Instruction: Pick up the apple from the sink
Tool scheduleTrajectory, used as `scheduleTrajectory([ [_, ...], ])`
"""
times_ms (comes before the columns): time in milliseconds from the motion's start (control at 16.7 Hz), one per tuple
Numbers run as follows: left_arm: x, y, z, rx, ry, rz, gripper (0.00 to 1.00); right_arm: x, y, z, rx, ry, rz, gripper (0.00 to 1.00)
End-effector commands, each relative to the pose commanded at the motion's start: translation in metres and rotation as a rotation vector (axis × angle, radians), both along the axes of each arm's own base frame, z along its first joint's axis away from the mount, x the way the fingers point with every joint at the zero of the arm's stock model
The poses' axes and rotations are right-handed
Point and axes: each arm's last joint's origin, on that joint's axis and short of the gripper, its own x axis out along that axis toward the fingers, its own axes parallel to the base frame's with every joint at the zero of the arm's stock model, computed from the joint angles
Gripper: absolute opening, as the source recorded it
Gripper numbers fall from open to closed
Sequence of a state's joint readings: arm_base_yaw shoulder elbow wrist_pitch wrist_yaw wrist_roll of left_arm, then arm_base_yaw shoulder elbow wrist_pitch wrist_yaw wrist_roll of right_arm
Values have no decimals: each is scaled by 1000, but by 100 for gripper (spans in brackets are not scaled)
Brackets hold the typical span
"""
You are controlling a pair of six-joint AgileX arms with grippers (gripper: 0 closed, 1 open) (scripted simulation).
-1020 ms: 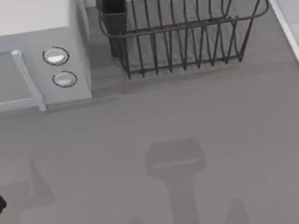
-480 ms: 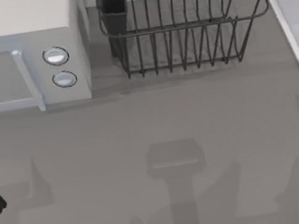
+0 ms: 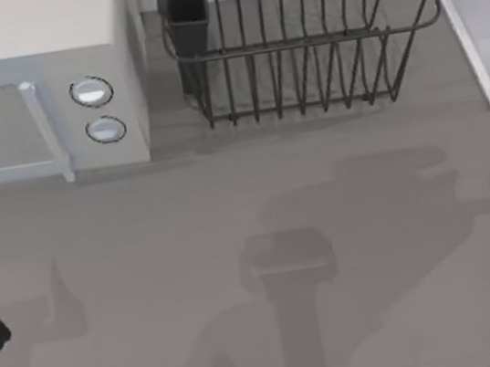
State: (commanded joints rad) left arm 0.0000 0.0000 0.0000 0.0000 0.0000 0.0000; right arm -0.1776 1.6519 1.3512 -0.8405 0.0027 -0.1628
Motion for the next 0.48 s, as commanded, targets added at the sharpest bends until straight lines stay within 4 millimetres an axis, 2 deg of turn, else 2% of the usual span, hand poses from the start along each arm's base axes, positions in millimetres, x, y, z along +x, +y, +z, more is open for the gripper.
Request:
scheduleTrajectory([
  [240, 0, 0, 0, 0, 0, 0, 100, 57, -23, -42, 34, 222, -3, 100],
  [480, 0, 0, 0, 0, 0, 0, 100, 89, -40, -83, 65, 372, -3, 100],
])
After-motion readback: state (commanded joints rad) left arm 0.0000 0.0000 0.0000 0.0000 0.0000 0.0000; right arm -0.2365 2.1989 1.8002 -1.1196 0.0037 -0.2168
